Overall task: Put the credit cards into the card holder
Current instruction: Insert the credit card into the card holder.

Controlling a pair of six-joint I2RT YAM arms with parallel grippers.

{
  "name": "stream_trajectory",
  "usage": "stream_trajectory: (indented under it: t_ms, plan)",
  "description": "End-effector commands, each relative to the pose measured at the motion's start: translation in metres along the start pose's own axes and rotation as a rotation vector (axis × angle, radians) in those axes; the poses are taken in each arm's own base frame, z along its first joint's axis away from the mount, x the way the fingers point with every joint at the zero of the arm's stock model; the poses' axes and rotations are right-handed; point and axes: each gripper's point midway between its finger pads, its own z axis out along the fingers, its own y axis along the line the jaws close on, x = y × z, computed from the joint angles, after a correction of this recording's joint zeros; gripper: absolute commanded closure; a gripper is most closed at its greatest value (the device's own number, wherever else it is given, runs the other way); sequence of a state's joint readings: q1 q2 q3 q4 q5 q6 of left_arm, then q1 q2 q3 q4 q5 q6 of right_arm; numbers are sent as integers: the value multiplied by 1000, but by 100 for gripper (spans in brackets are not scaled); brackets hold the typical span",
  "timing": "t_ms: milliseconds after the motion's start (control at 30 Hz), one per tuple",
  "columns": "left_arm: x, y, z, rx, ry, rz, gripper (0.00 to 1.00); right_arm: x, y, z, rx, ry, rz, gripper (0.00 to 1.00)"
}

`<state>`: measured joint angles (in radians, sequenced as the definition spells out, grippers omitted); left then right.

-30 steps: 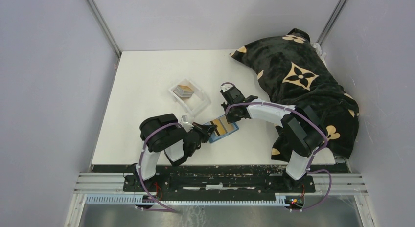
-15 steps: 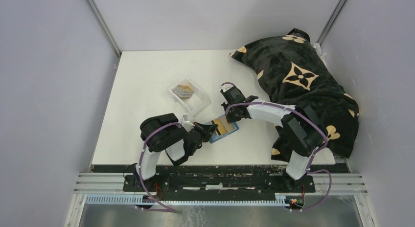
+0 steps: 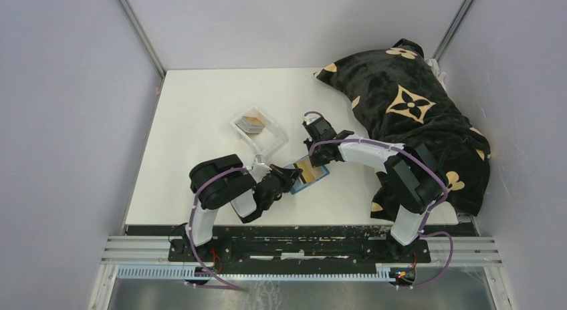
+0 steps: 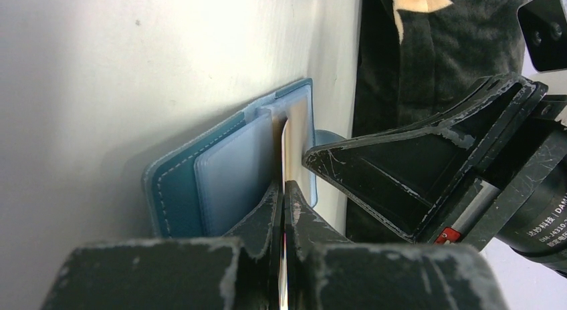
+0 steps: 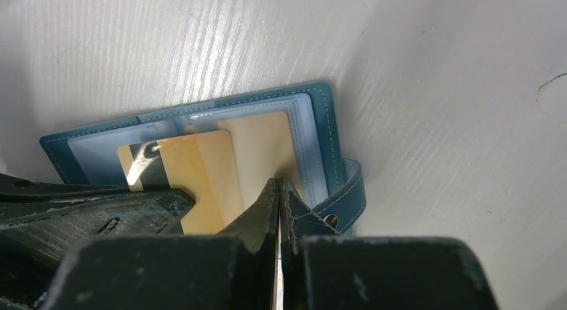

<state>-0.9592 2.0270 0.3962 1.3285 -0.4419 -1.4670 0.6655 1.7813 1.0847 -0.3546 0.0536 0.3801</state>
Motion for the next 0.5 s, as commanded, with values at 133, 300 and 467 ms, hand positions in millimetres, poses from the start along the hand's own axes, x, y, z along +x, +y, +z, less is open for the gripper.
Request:
stream_trajectory:
  t_ms: [133,300,467]
  plan:
    - [10,11,0,-85,36,142,83,8,6,1,-28,17,6,99]
    - [9,15,-1,-98,33,144,76,4,8,-5,-41,-3,5,95]
    - [8,16,-2,-97,32,131,74,-1,10,-17,-57,-33,-7,70]
